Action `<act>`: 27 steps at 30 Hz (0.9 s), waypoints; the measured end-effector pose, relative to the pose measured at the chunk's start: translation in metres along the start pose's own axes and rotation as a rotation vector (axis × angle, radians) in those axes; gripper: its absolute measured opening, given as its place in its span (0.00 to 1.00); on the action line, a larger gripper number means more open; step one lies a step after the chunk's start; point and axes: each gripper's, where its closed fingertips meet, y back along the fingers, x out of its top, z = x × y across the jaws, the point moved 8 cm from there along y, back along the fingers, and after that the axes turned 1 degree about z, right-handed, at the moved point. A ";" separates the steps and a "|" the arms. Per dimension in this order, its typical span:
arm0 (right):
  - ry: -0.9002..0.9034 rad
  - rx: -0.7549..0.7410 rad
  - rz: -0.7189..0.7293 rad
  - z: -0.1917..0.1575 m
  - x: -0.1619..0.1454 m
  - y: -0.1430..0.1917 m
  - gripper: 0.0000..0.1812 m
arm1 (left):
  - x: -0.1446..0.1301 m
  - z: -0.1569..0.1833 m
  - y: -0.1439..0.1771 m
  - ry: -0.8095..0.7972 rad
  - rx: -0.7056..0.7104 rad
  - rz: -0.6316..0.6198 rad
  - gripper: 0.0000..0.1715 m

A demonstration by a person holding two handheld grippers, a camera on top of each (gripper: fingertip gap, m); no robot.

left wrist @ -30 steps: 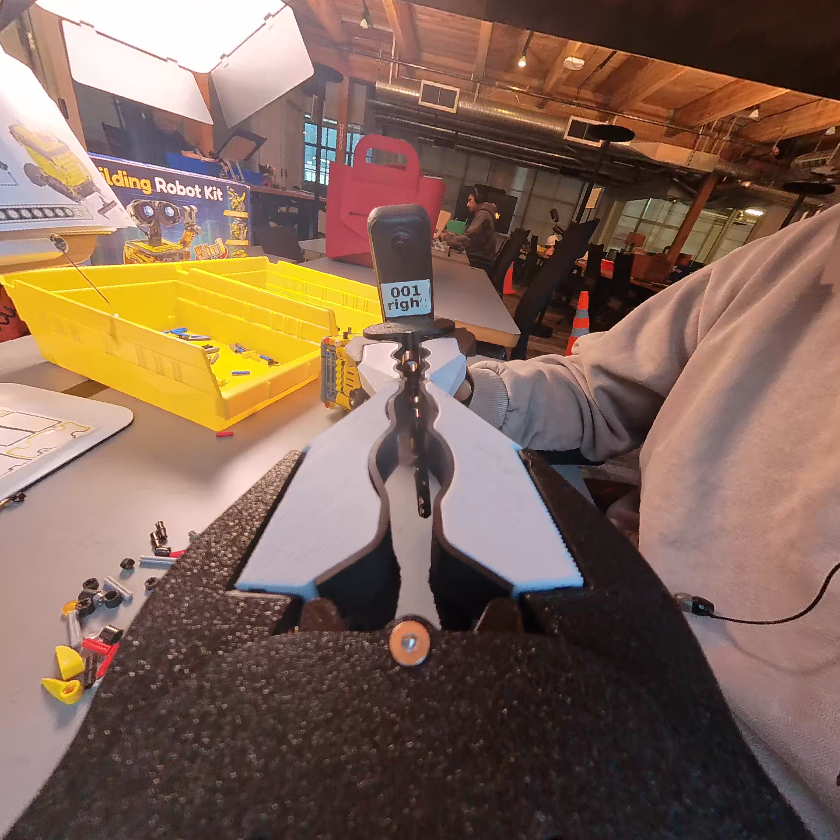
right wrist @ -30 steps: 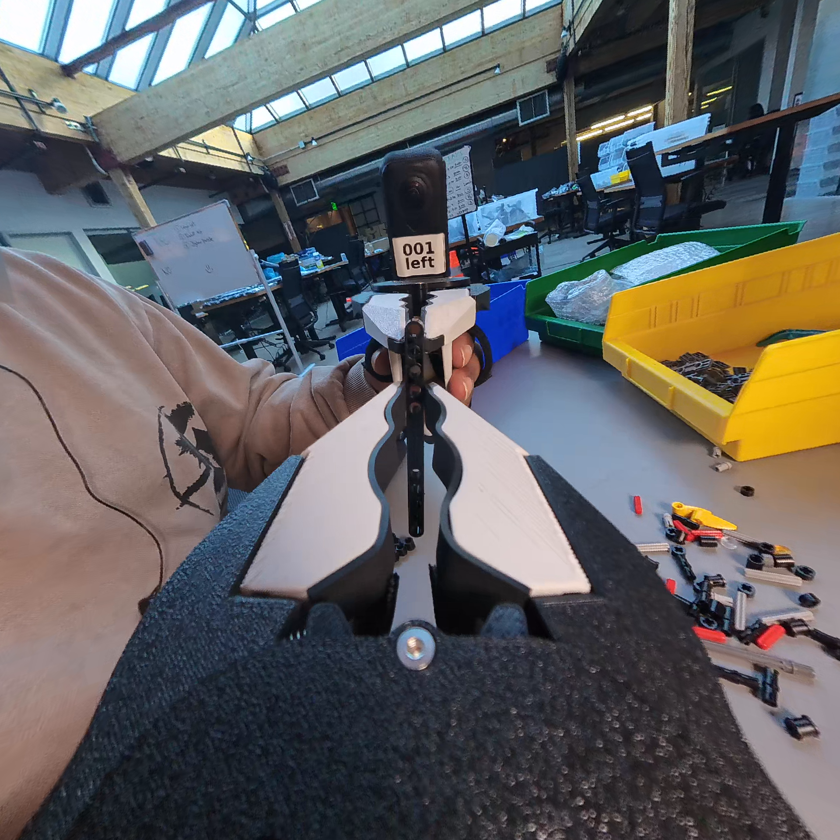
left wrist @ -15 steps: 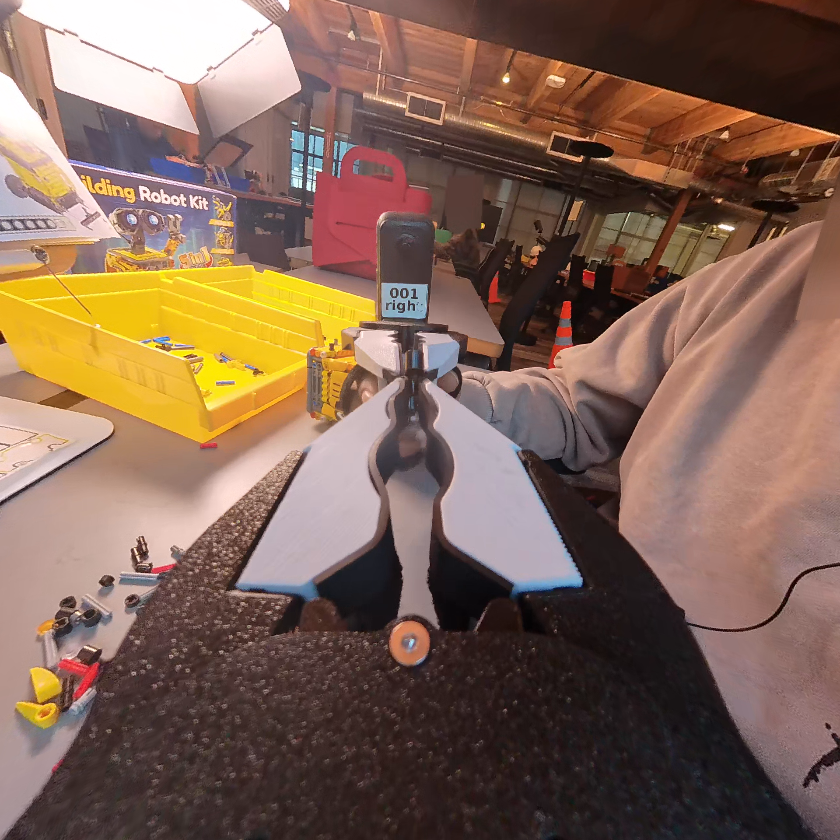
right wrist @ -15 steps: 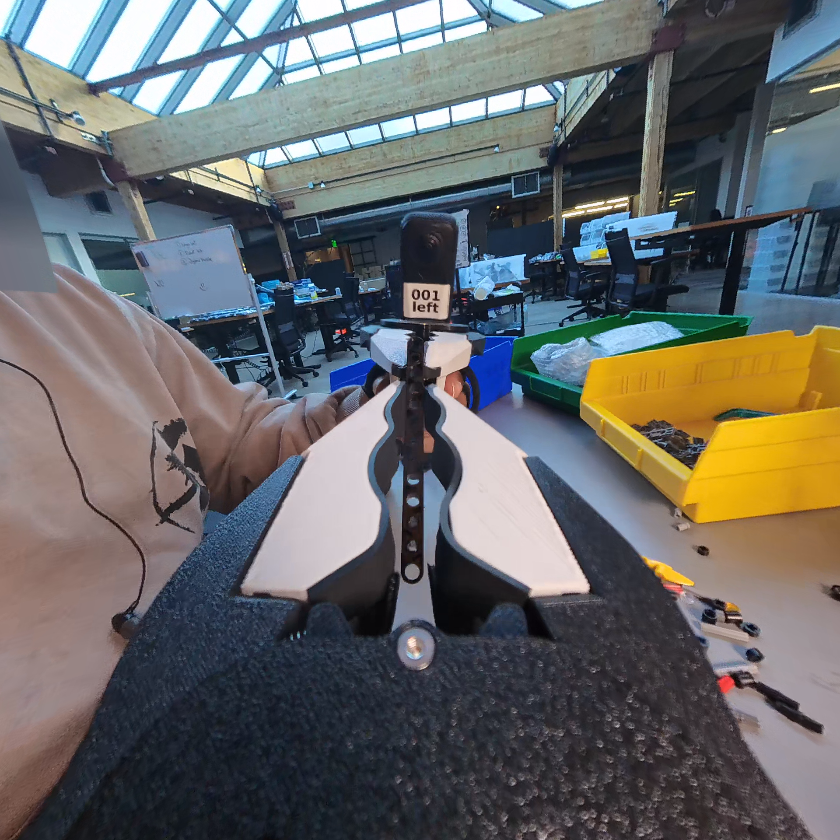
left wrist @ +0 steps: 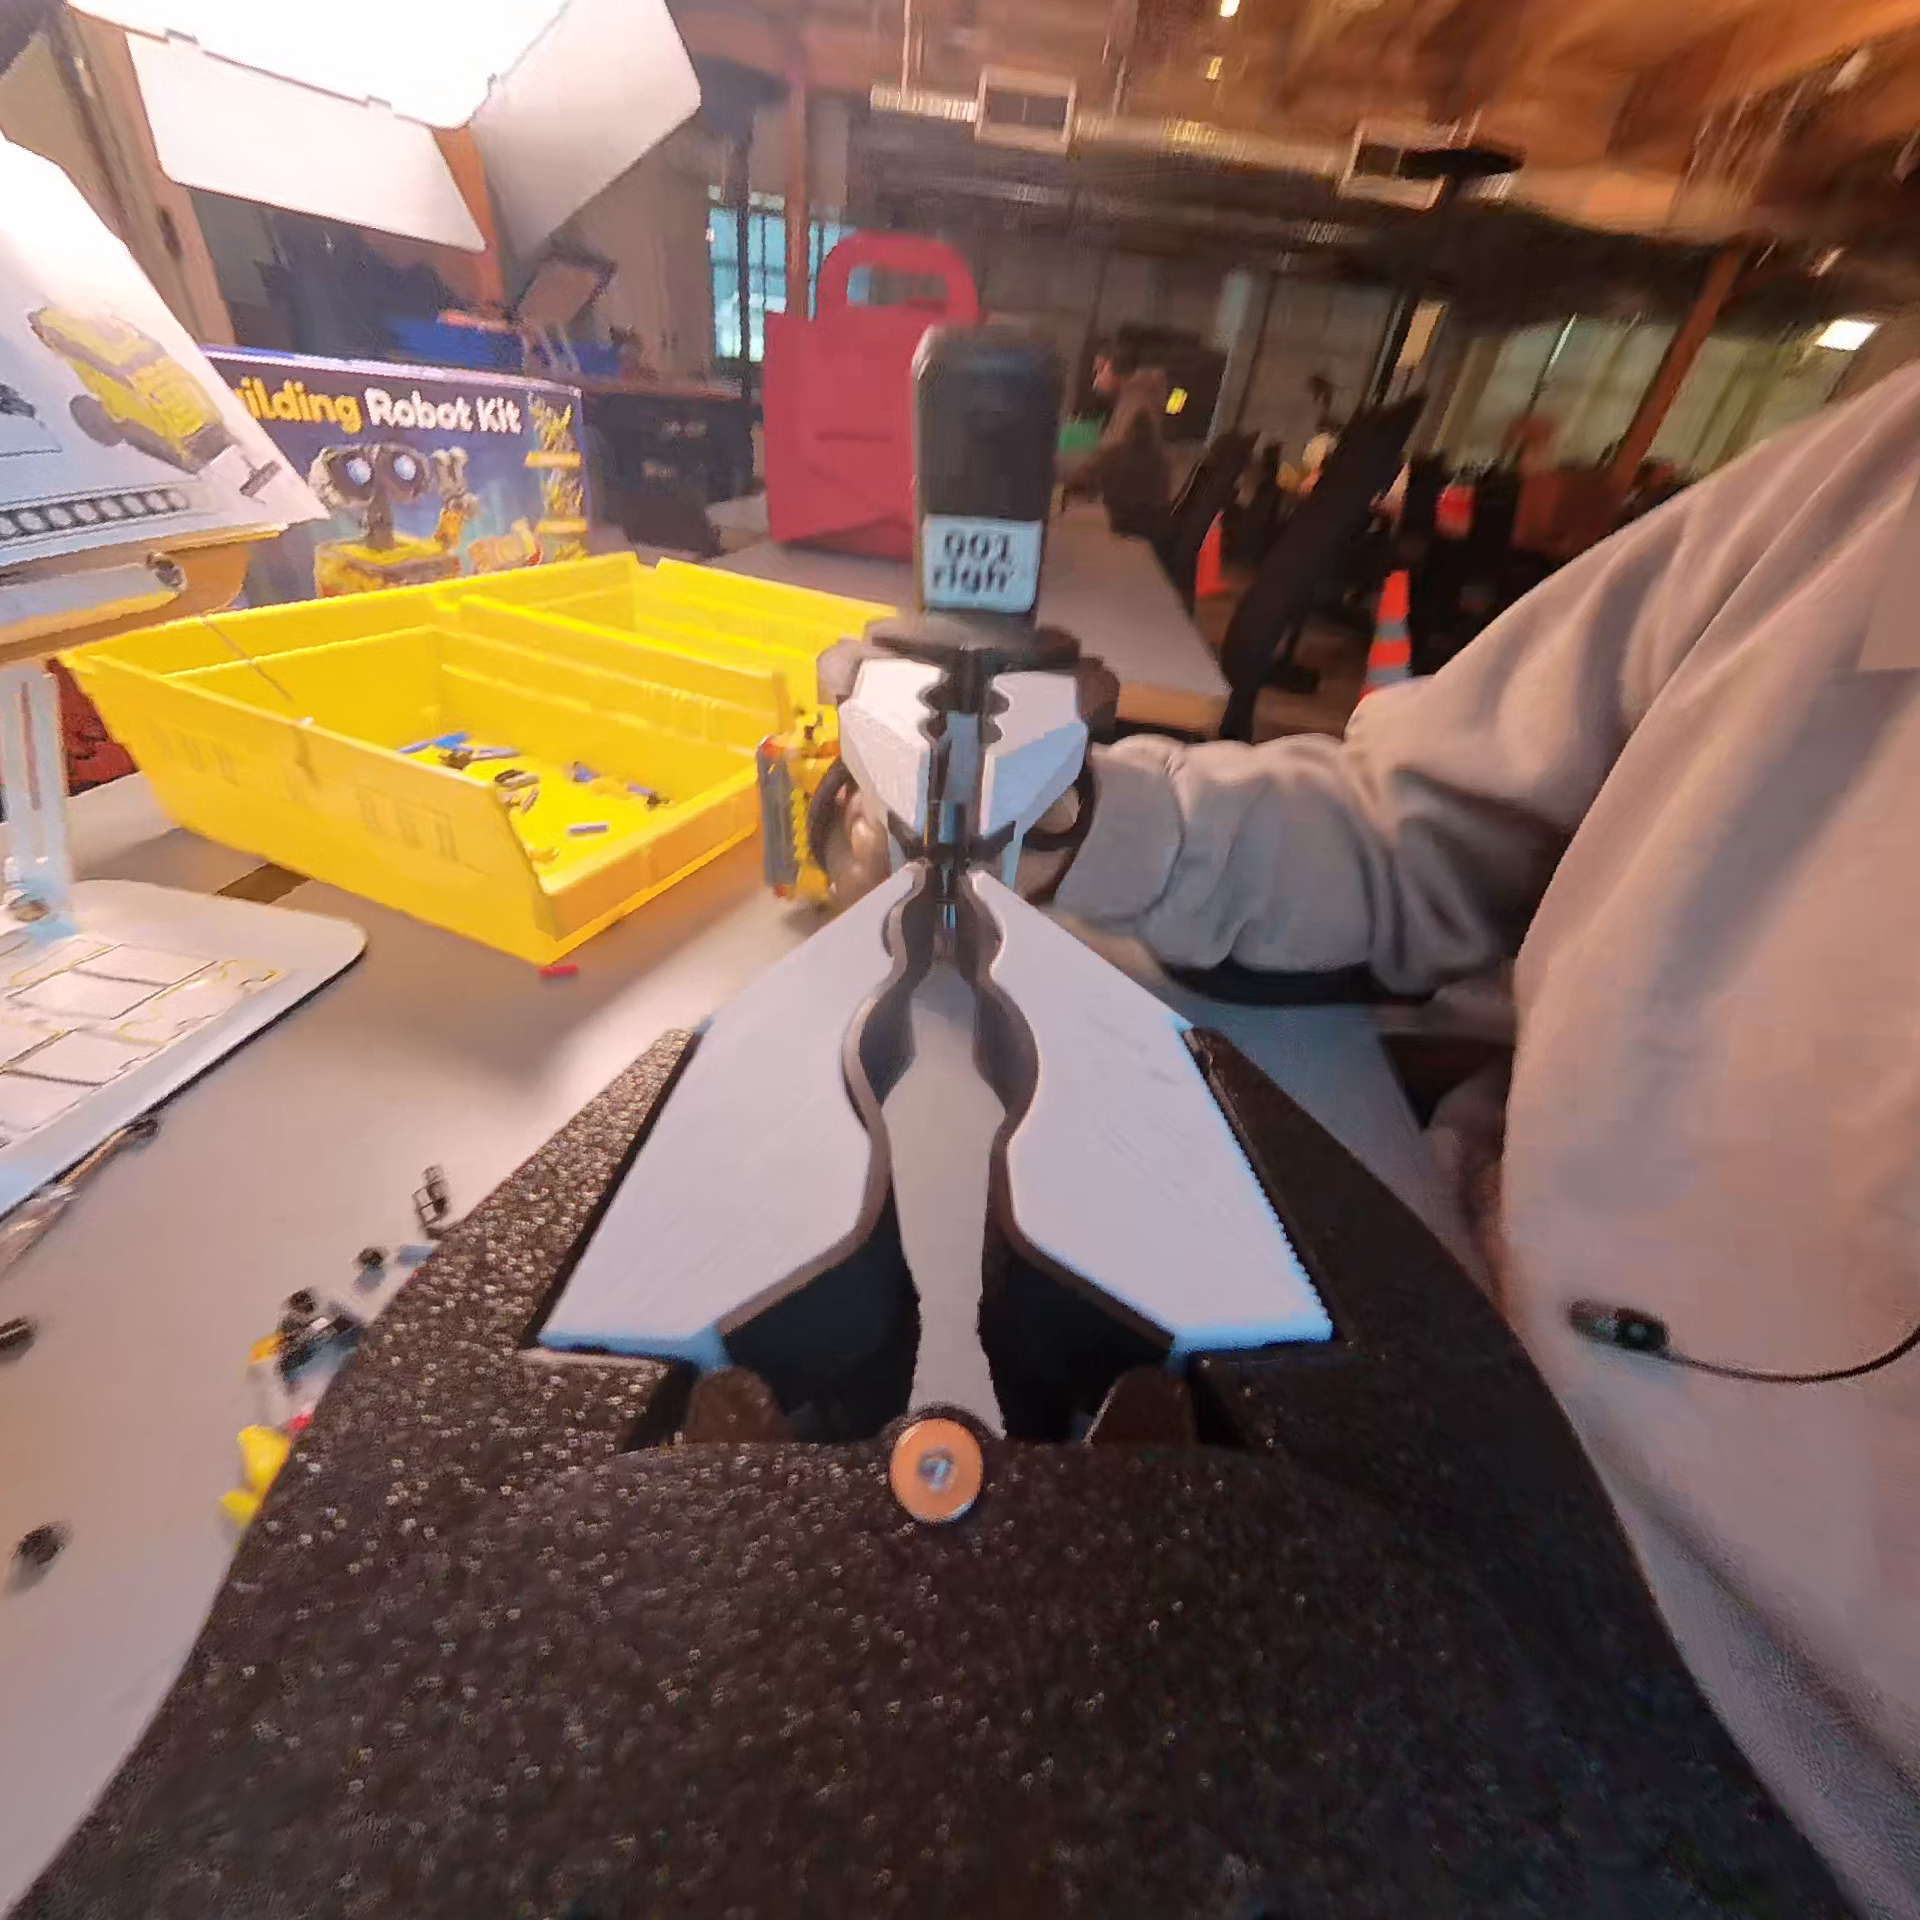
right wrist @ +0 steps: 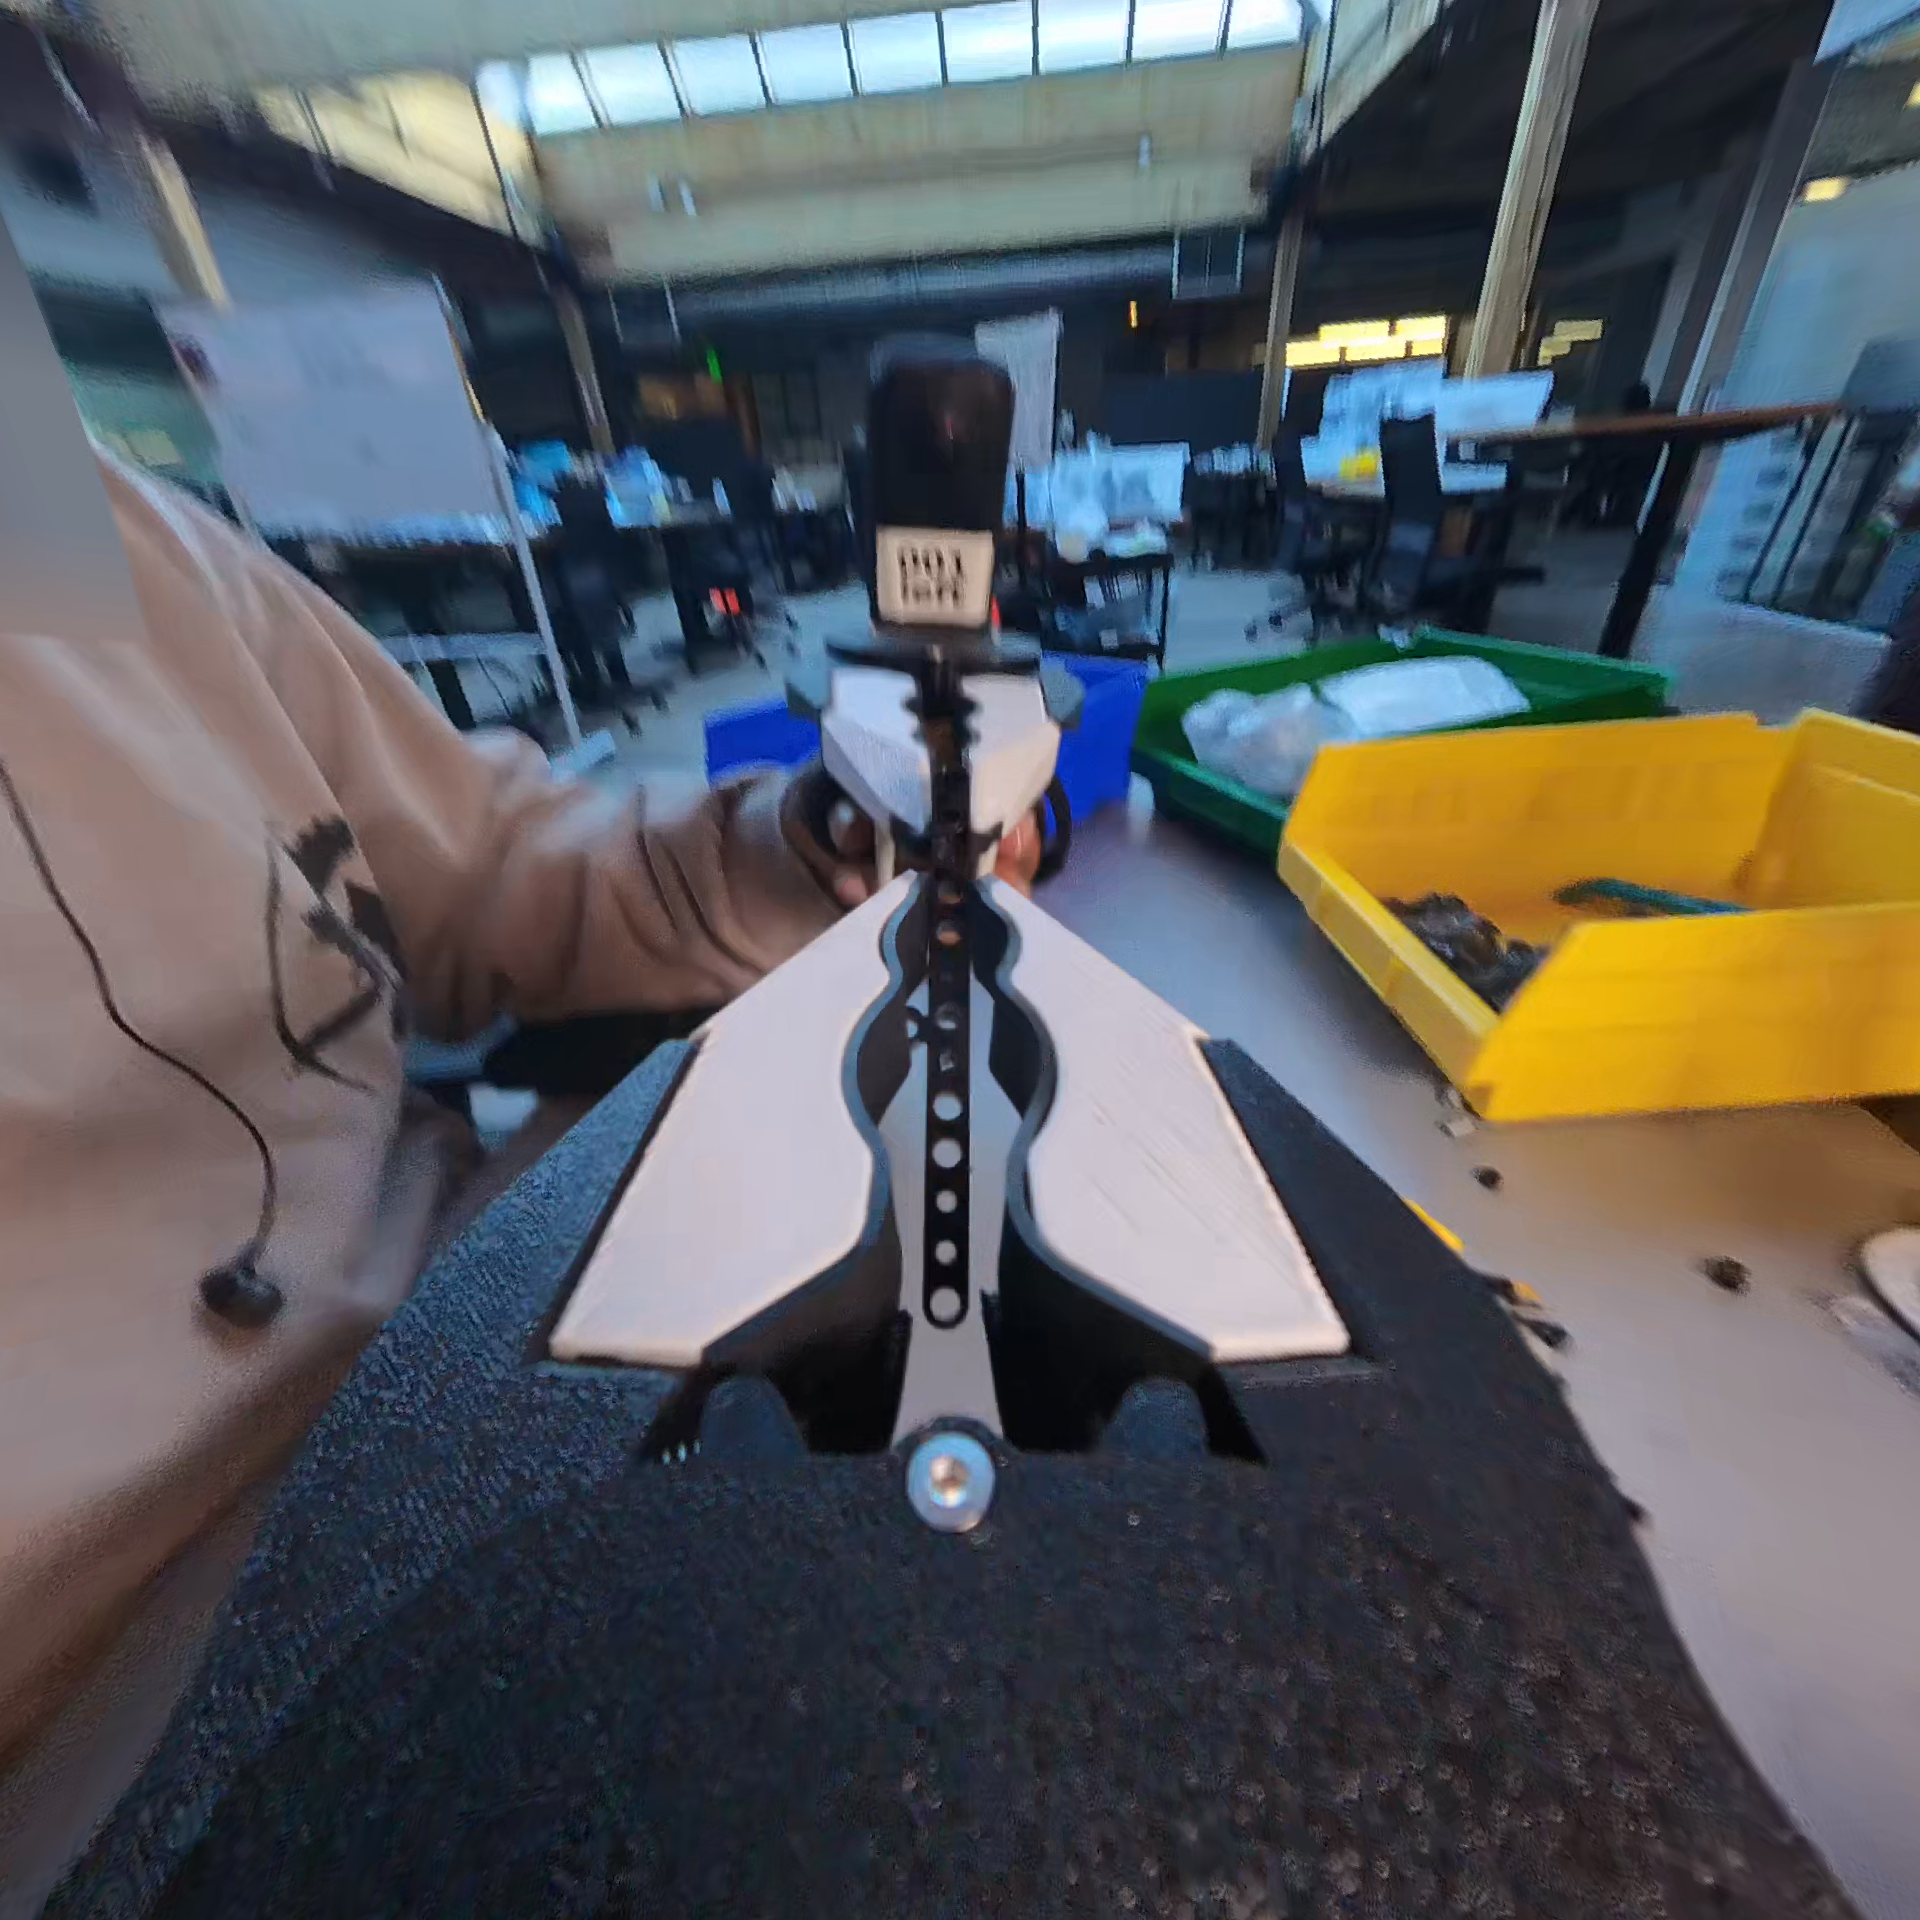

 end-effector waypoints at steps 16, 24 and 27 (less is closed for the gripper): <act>0.207 -0.056 -0.269 -0.010 -0.015 -0.004 0.03 | -0.019 0.003 -0.014 -0.044 -0.019 -0.145 0.01; 0.076 -0.014 -0.039 -0.004 -0.006 -0.002 0.02 | -0.008 0.001 -0.011 0.018 -0.038 0.008 0.01; 0.033 -0.010 0.143 -0.002 0.013 0.013 0.02 | -0.003 -0.009 0.003 0.079 -0.004 0.106 0.01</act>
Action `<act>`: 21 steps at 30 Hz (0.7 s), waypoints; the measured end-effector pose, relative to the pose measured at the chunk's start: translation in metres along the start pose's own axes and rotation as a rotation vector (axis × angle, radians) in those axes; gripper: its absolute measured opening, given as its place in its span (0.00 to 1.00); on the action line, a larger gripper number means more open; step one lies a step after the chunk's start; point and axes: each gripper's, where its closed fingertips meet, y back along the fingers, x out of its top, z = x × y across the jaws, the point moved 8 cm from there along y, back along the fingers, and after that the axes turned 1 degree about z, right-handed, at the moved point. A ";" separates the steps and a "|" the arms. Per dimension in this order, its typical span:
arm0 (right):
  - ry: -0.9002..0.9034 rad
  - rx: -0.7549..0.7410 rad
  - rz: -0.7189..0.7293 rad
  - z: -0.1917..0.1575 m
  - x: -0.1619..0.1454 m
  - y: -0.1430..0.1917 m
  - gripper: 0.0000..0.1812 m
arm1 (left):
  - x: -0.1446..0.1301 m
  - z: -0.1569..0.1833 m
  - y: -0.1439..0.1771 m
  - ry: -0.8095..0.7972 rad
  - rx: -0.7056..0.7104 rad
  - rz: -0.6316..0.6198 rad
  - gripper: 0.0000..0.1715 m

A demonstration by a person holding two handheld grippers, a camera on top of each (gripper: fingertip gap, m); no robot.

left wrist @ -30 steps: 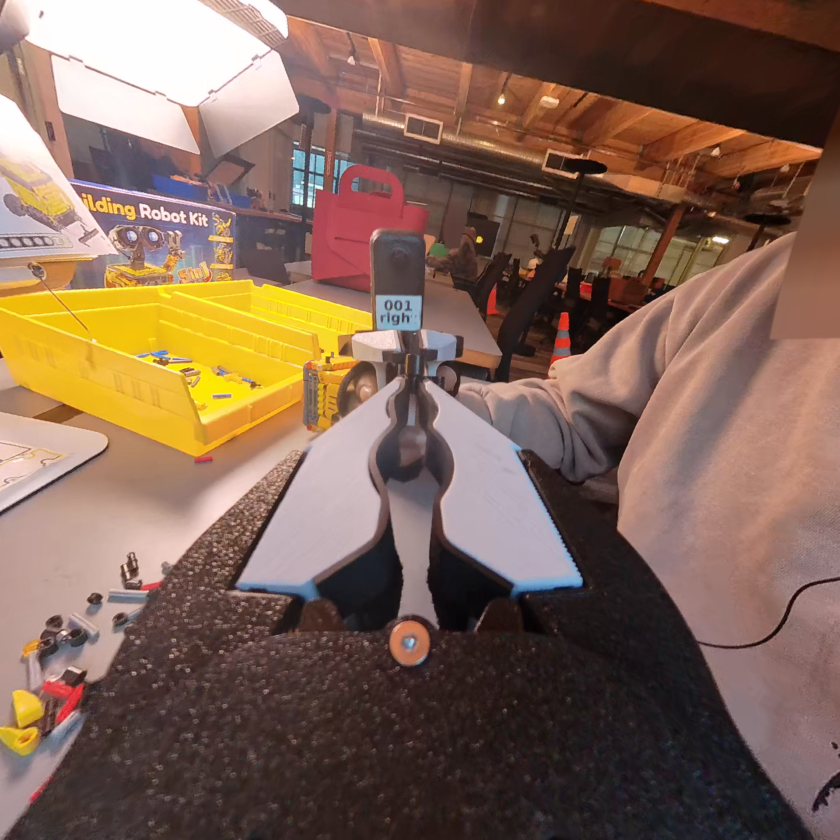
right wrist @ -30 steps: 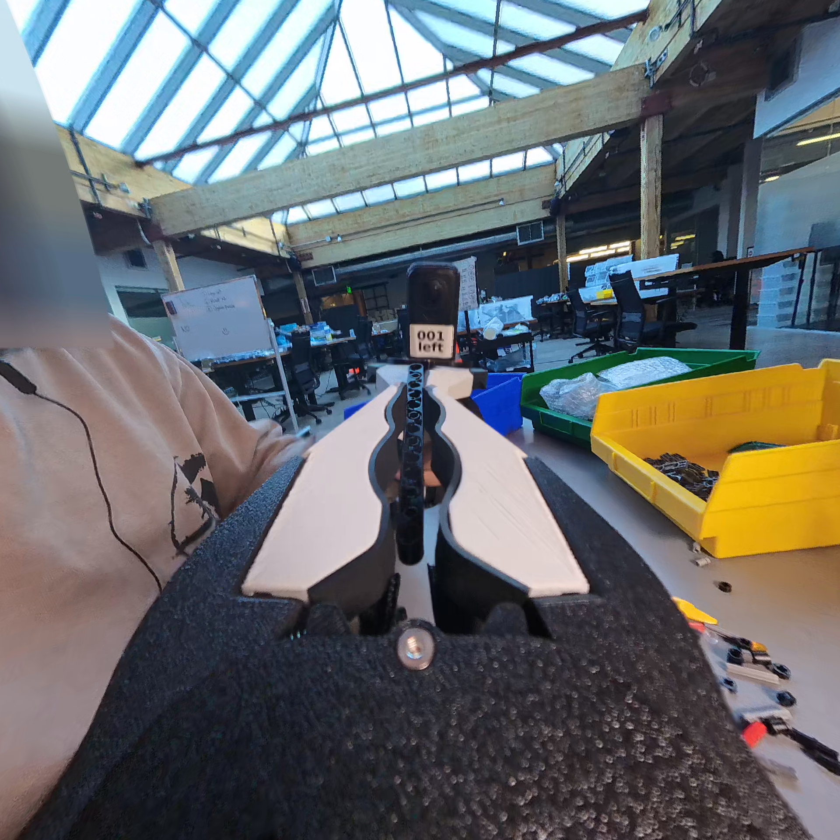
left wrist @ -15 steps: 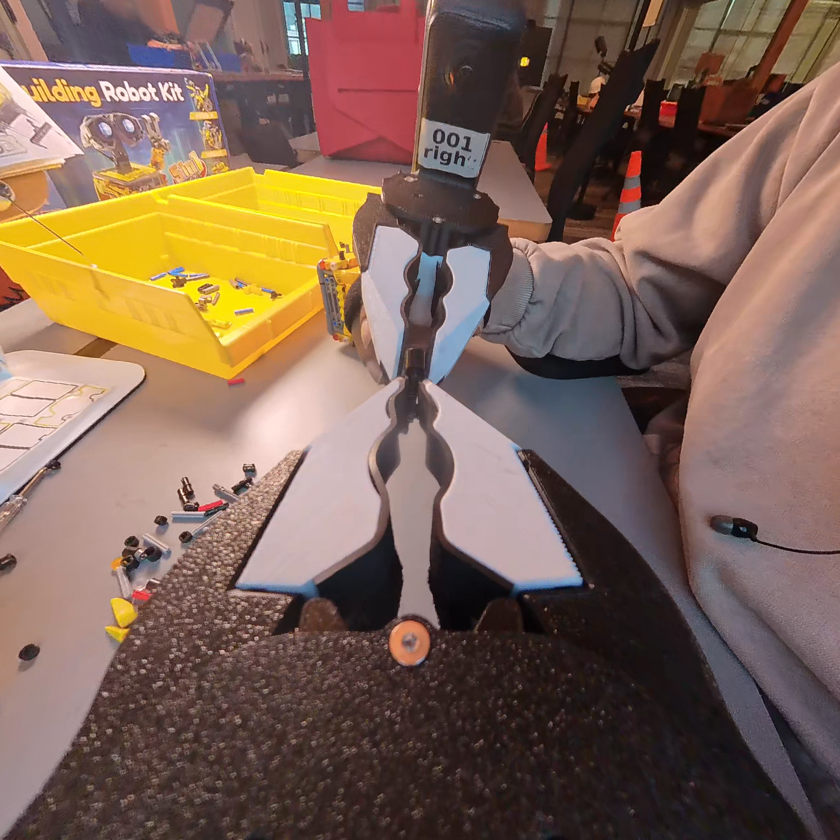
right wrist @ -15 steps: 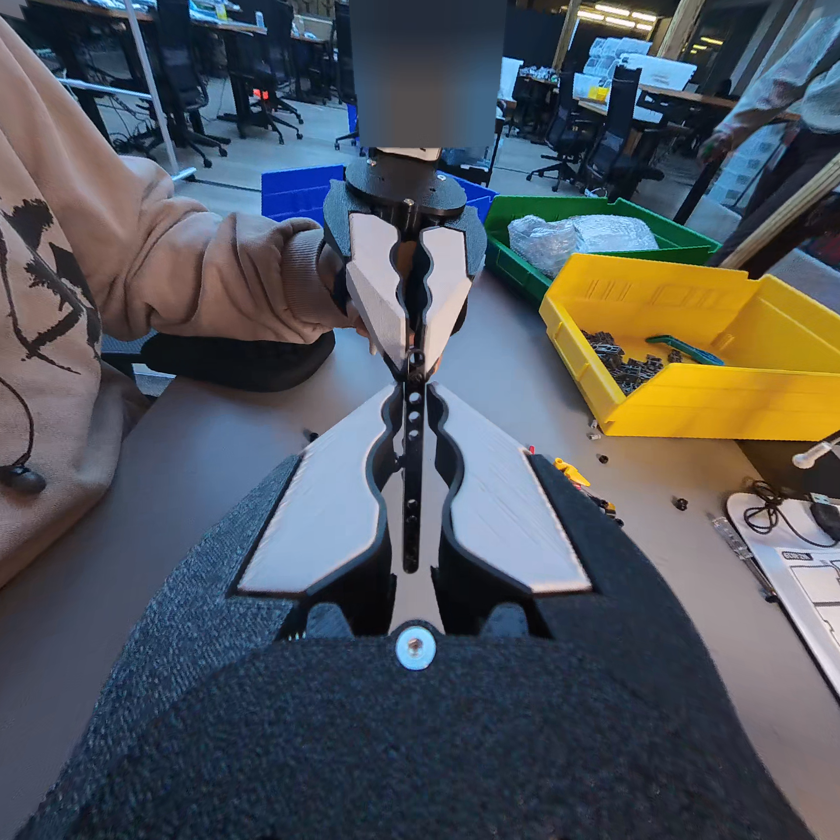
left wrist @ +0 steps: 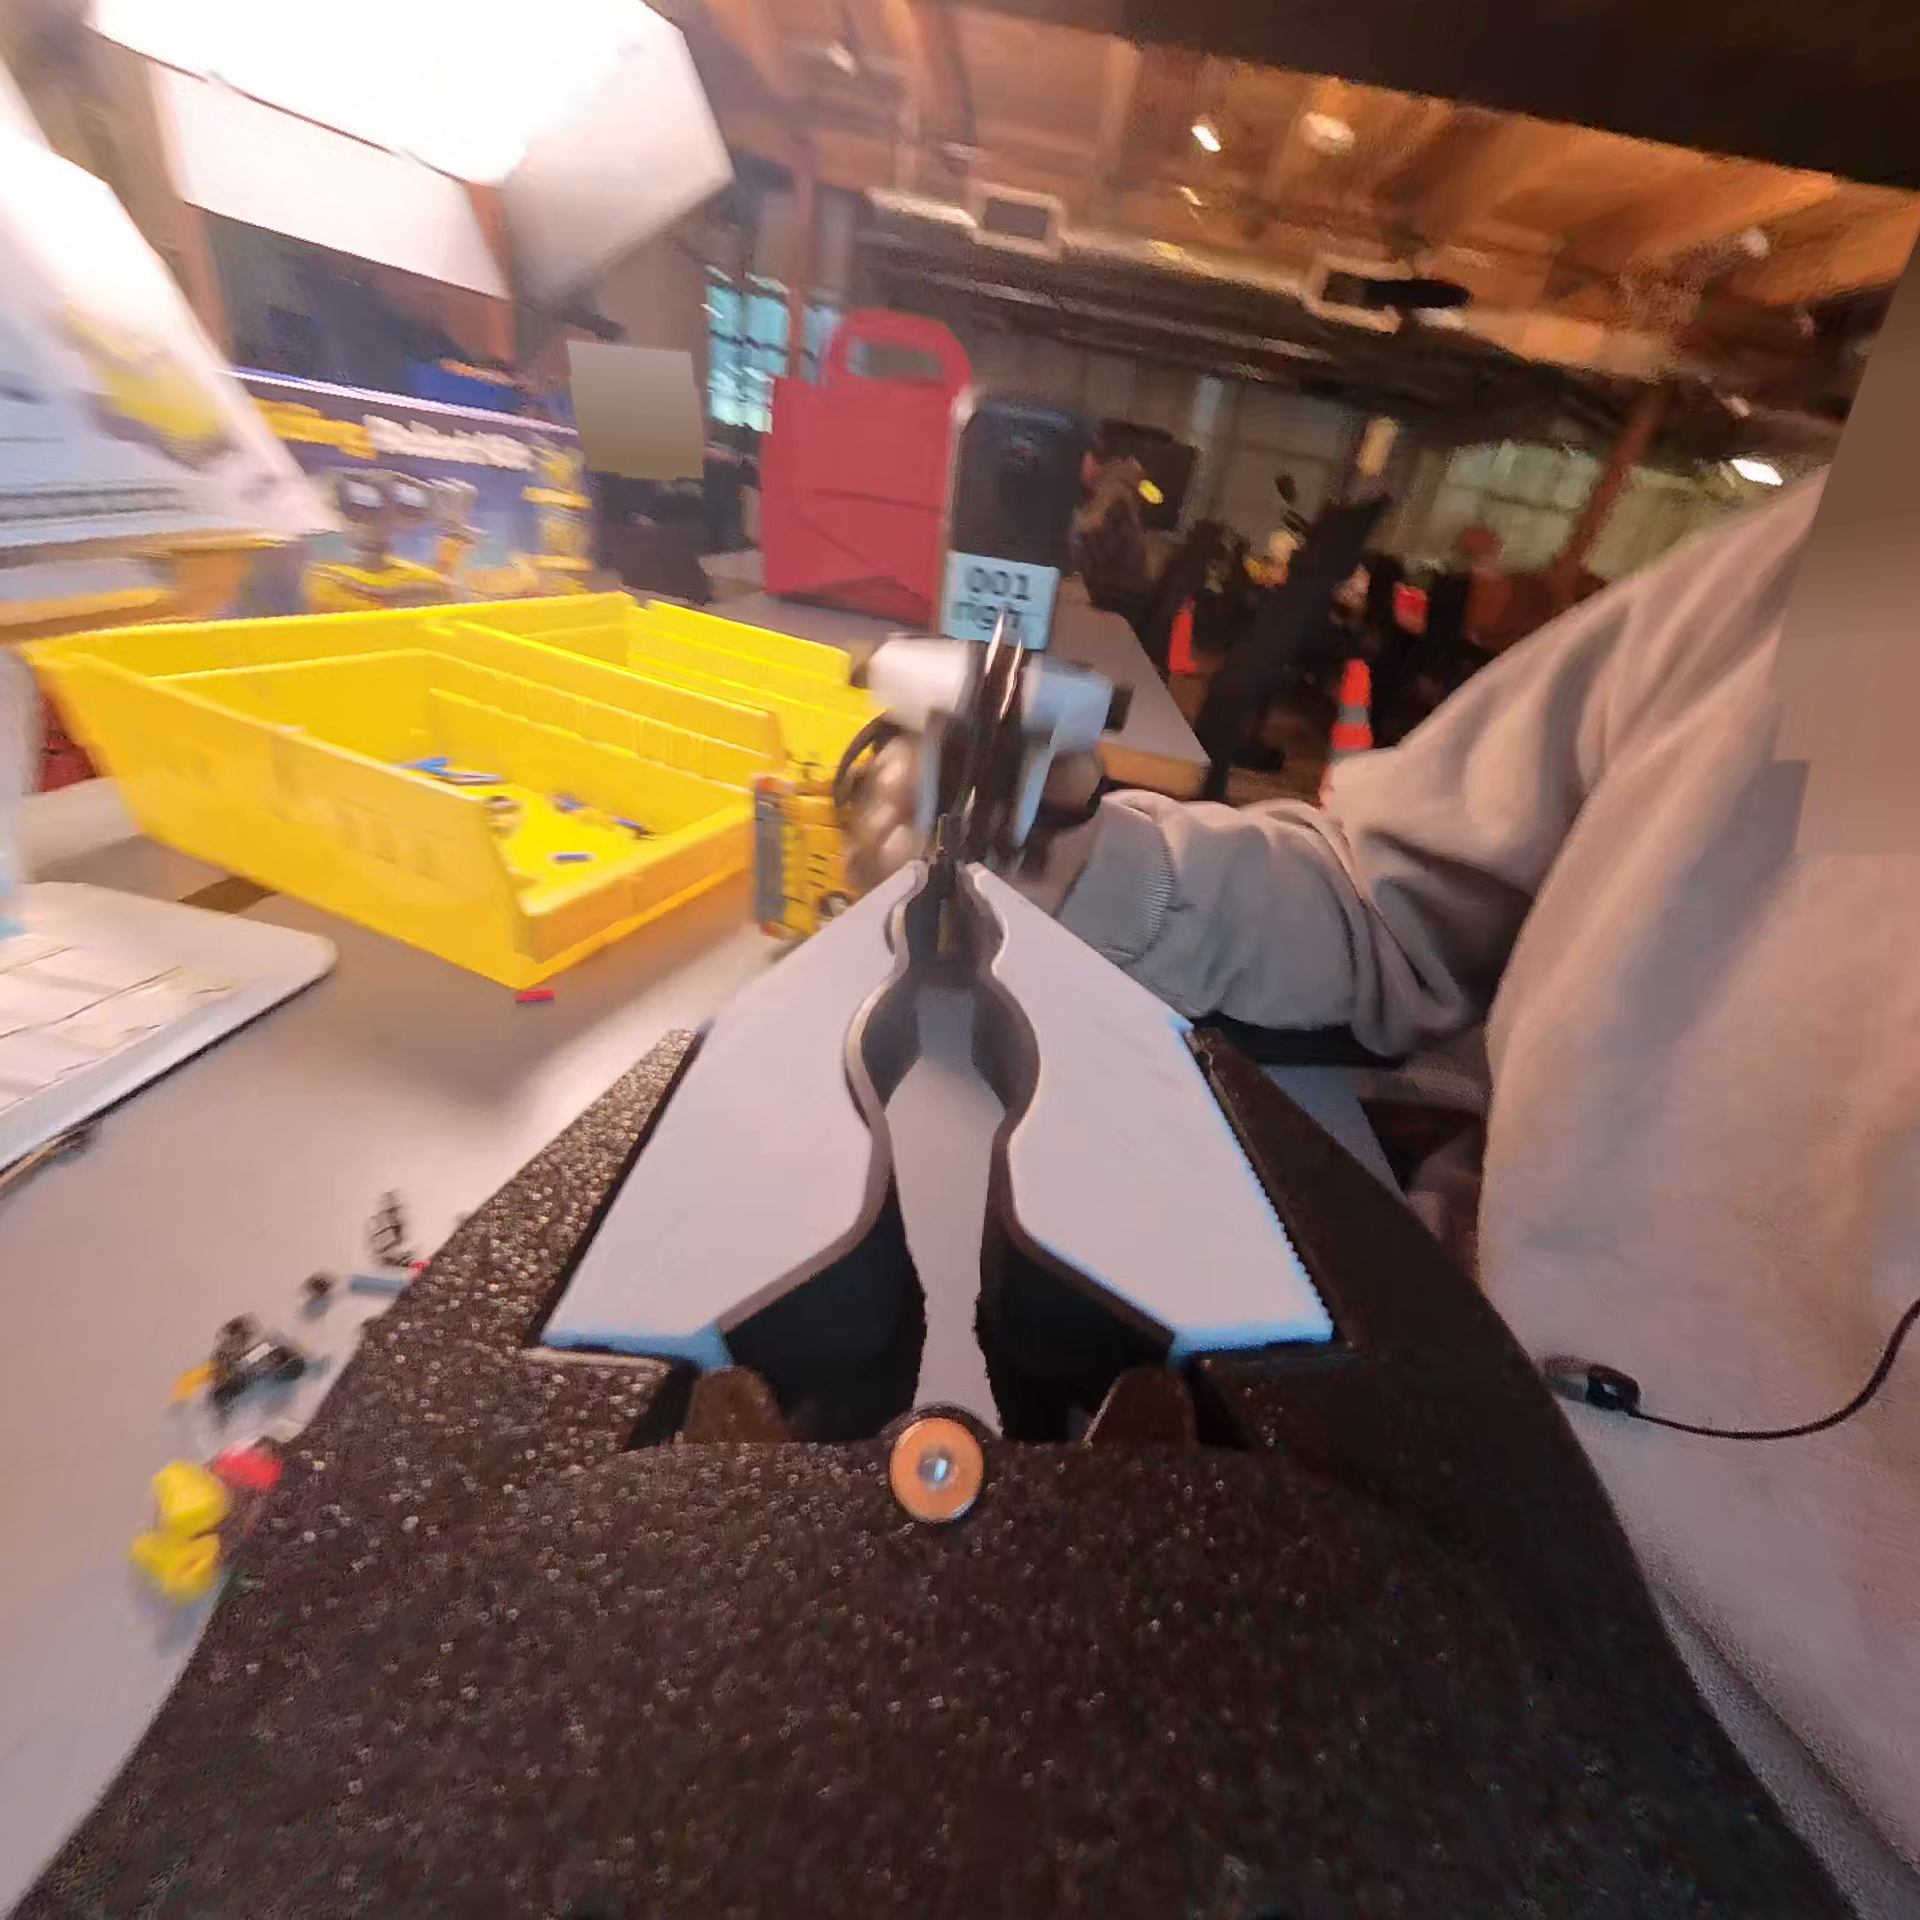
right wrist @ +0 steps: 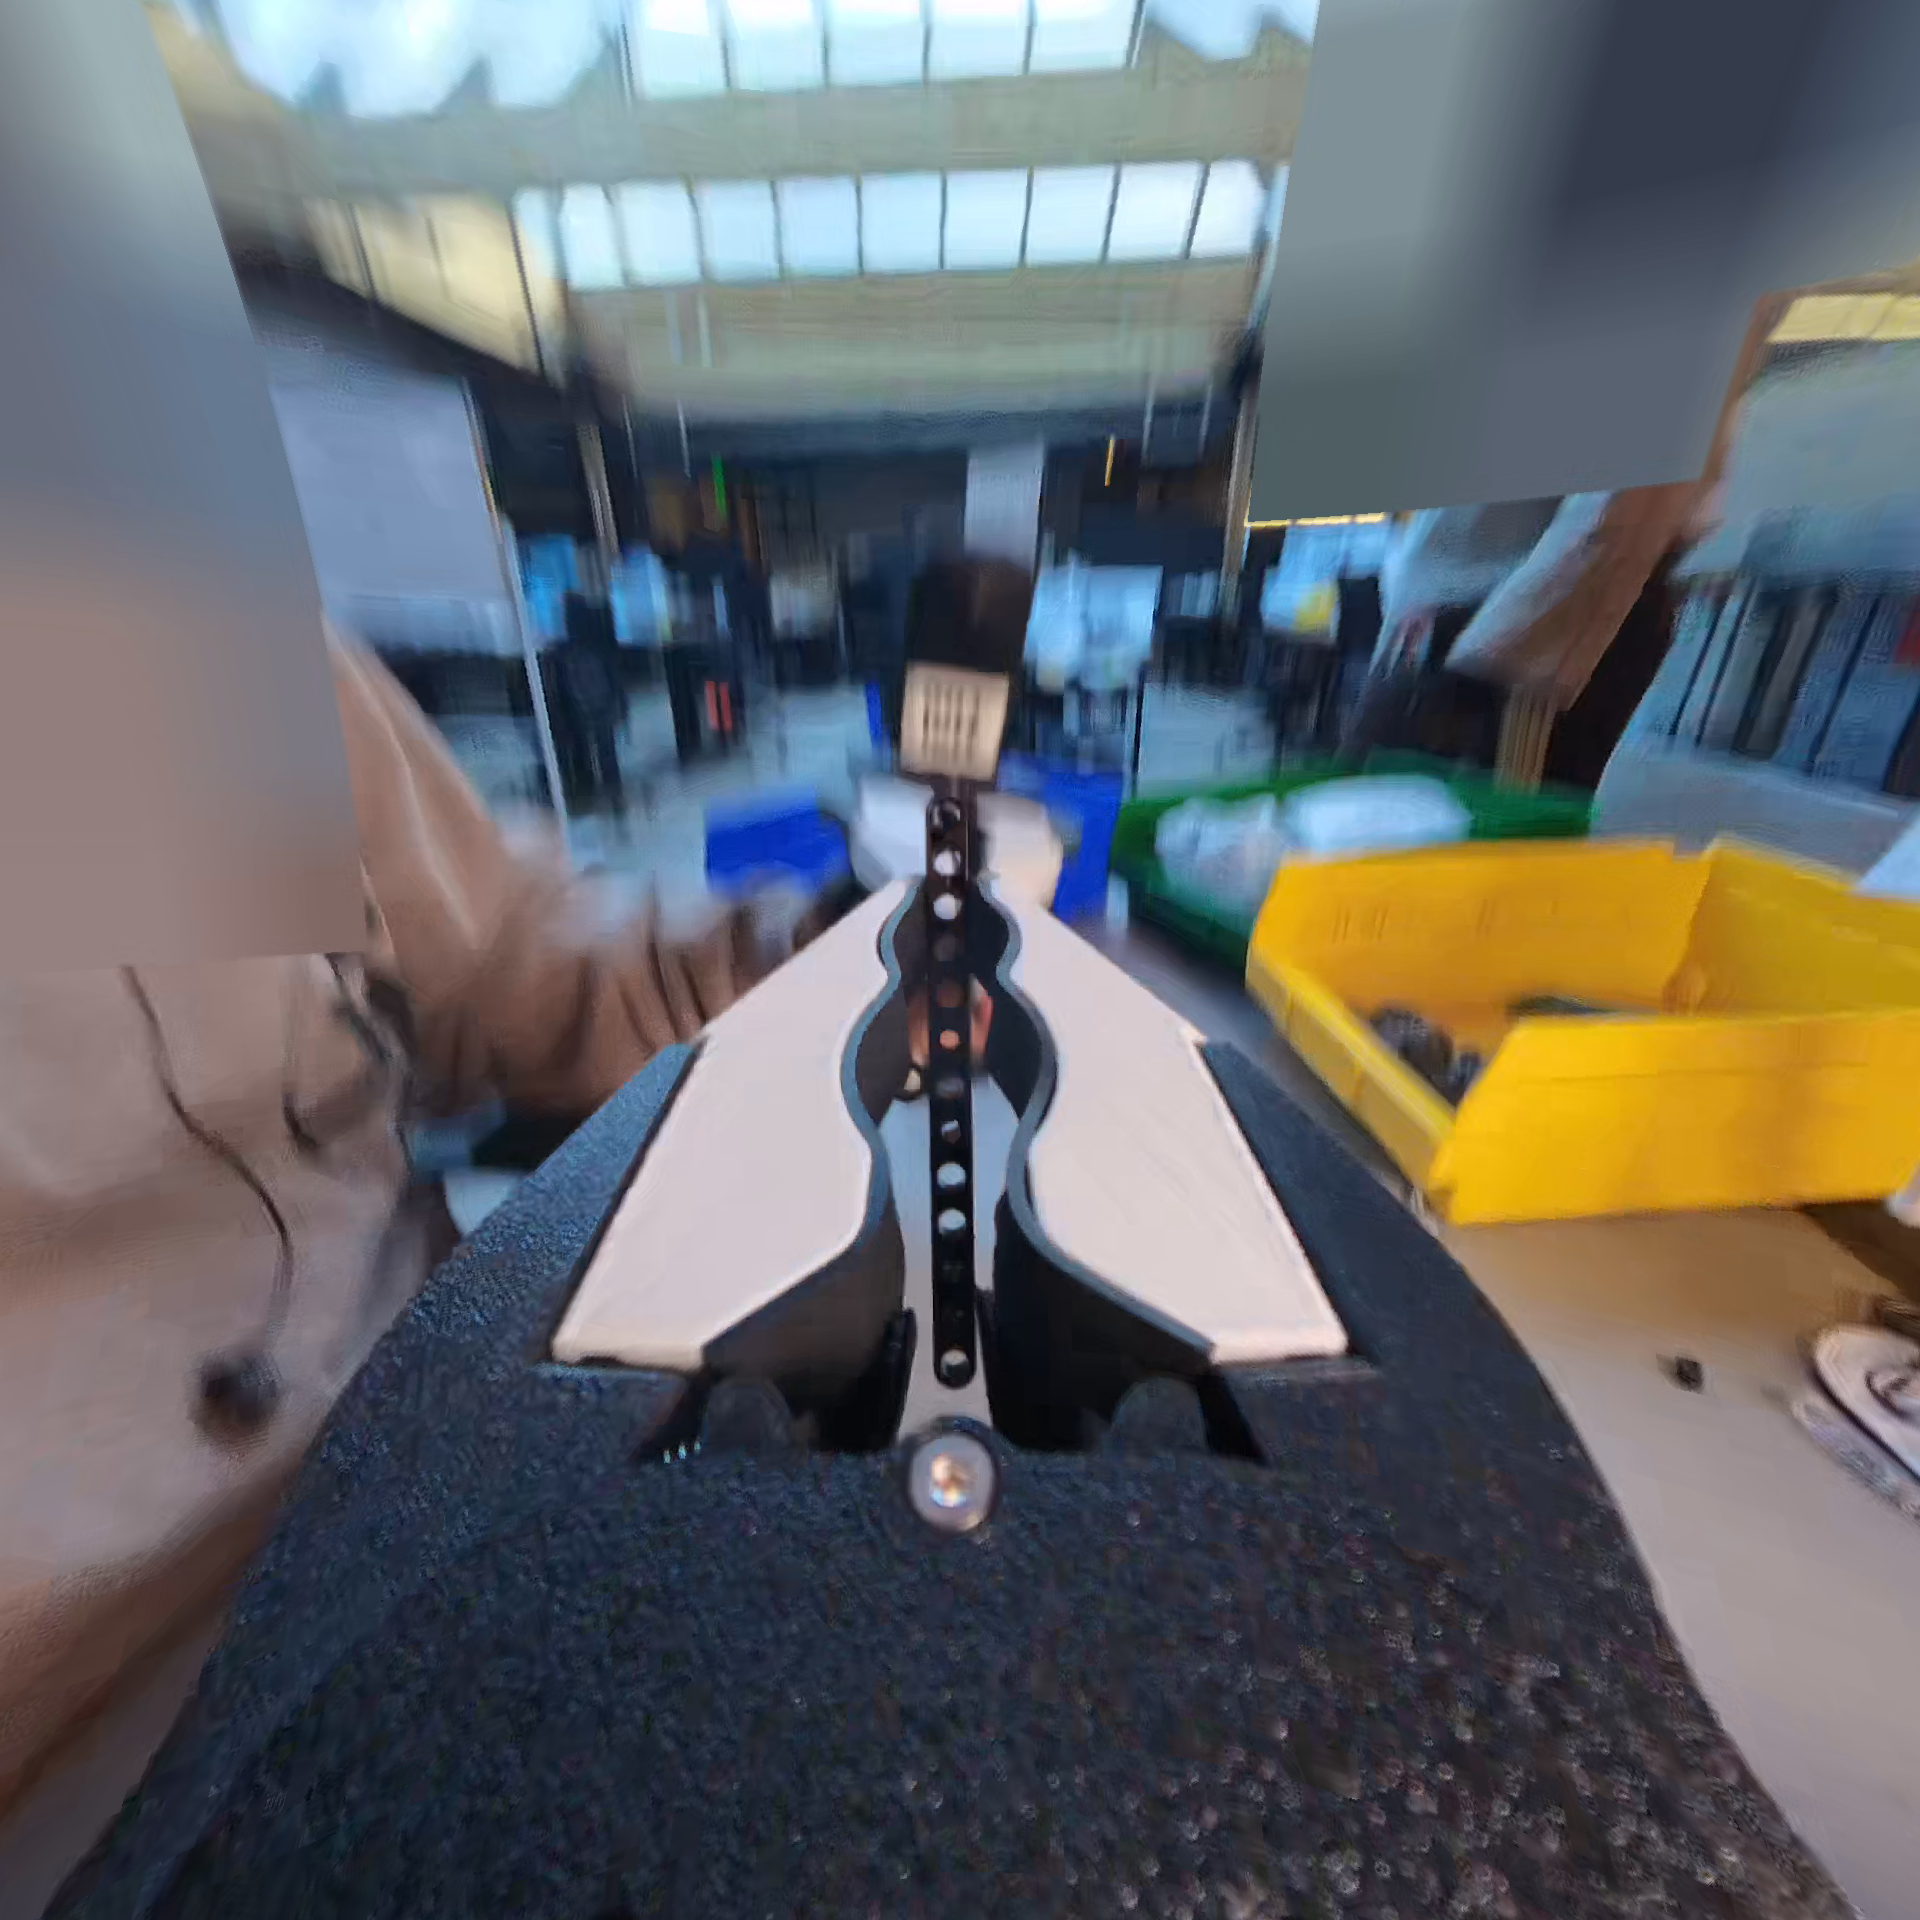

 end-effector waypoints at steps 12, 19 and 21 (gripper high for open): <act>-0.049 -0.264 -0.131 0.028 -0.007 0.022 0.03 | -0.092 -0.090 -0.028 -0.179 0.518 -0.668 0.02; -0.236 -0.256 -0.026 0.036 -0.025 0.015 0.03 | -0.065 -0.056 -0.026 0.036 0.195 -0.324 0.17; -0.307 -0.220 0.029 0.037 -0.029 0.012 0.03 | -0.055 -0.042 -0.024 0.118 0.082 -0.181 0.20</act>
